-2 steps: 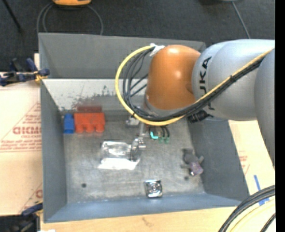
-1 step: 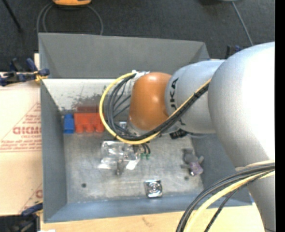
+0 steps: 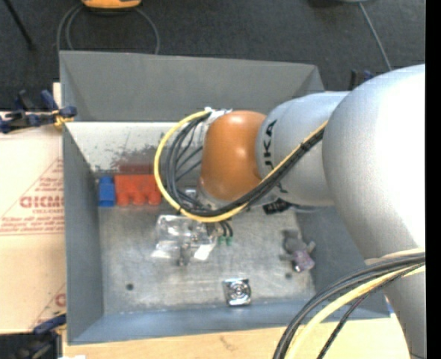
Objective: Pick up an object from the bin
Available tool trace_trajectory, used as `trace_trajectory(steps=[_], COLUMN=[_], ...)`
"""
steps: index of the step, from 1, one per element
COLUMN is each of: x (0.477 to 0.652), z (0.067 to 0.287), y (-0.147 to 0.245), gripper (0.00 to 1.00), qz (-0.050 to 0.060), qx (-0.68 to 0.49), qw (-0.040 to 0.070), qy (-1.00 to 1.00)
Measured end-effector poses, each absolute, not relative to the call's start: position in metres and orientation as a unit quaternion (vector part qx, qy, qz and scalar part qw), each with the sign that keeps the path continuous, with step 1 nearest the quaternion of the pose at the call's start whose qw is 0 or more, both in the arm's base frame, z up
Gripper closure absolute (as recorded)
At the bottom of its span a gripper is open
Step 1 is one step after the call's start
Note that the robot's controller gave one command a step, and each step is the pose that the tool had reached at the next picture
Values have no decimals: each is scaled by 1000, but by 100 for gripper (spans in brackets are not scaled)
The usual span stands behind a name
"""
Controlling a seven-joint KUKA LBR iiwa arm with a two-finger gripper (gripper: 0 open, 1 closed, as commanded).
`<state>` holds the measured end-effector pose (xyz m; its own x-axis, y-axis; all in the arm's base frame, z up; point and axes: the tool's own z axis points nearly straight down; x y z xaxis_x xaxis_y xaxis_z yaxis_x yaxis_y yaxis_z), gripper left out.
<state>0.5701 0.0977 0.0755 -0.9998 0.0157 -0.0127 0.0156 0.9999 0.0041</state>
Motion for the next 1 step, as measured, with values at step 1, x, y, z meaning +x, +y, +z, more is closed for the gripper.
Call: trace_trajectory(steps=[1], x=[581], z=[245], y=[94], gripper=[100], qz=[0], qx=[-4], qw=[4], qy=[1000])
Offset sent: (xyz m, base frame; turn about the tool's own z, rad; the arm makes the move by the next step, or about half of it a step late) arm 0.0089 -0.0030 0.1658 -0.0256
